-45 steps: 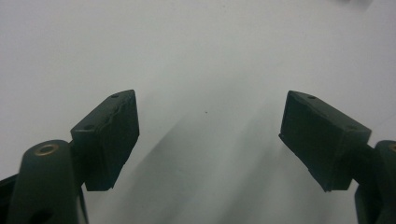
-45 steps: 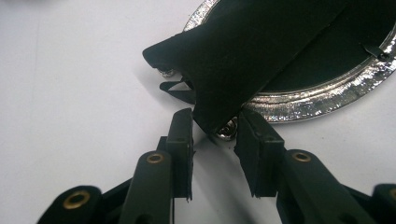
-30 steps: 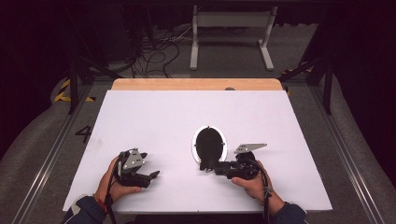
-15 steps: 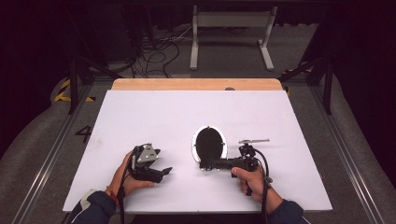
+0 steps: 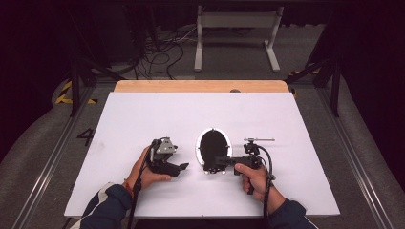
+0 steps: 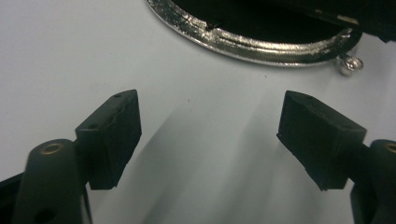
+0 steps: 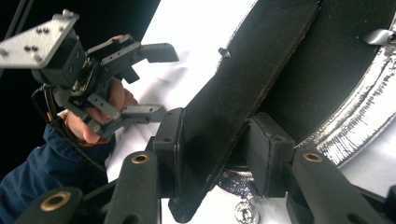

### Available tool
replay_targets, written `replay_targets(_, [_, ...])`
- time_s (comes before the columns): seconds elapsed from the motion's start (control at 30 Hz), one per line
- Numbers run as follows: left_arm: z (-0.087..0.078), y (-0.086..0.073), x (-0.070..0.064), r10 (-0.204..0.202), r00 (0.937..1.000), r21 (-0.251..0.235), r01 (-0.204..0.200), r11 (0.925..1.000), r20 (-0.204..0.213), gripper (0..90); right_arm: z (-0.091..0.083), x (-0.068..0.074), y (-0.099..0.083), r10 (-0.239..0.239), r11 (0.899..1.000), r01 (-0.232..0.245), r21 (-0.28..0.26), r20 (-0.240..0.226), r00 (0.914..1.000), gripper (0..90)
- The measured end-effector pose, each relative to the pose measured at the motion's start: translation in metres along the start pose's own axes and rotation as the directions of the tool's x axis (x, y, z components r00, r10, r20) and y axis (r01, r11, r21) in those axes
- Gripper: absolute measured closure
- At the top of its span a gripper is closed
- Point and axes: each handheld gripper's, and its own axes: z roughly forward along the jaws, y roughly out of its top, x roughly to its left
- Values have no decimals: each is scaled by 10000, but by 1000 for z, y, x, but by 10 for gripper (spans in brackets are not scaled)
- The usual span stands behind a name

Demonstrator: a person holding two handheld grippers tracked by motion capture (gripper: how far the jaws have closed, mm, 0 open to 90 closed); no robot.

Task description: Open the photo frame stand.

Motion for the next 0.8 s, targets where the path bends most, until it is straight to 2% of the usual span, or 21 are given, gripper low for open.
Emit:
replay_targets(0.03, [2, 2, 2, -48, 9999, 59, 47, 10000, 133, 254, 0, 0, 0, -77, 10000, 77, 7, 40, 10000, 608])
replay_targets(0.1, [4, 4, 3, -145, 9998, -6, 145, 9999, 144, 257, 0, 1, 0, -107, 9999, 107, 10, 22, 9999, 613])
replay_targets(0.2, [7, 9, 11, -728, 9964, -440, 747, 9962, 424, 261, 0, 1, -1, -353, 9994, 353, -17, 6, 9994, 625])
replay_targets(0.23, [7, 9, 11, -728, 9964, -440, 747, 9962, 424, 268, 0, 1, -1, -353, 9994, 353, -17, 6, 9994, 625])
replay_targets(0.3, [12, 12, 16, -1054, 9913, -397, 1088, 9933, 793, 268, 0, 0, -1, -496, 9988, 496, 16, -45, 9988, 632])
replay_targets(0.33, [14, 13, 18, -1055, 9913, -392, 1088, 9933, 780, 268, 0, 1, -1, -612, 9981, 612, 14, -53, 9981, 634])
replay_targets(0.4, [17, 16, 20, -1264, 9852, -500, 1329, 9899, 1154, 268, -1, 2, -1, -775, 9970, 775, 6, -62, 9970, 637])
replay_targets(0.47, [20, 19, 20, -1309, 9840, -589, 1388, 9886, 1210, 264, -1, 3, -1, -1032, 9947, 1032, 4, -79, 9946, 642])
replay_targets(0.6, [27, 23, 22, -1588, 9733, -568, 1702, 9838, 1655, 261, -2, 6, -1, -1639, 9865, 1639, 66, -10, 9865, 644])
replay_targets(0.63, [29, 24, 23, -1673, 9688, -513, 1794, 9824, 1830, 260, -2, 6, -1, -1807, 9835, 1807, 43, -4, 9835, 644])
replay_targets(0.7, [35, 25, 22, -2058, 9530, -219, 2160, 9762, 2224, 262, -2, 8, -1, -2176, 9760, 2176, 34, 31, 9760, 644])
replay_targets(0.73, [36, 26, 22, -2068, 9530, -159, 2156, 9764, 2215, 264, -2, 8, -1, -2341, 9722, 2341, 36, 11, 9722, 644])
replay_targets(0.8, [37, 28, 23, -2147, 9446, -268, 2283, 9732, 2481, 270, -2, 10, -1, -2506, 9681, 2506, 36, 53, 9681, 644])
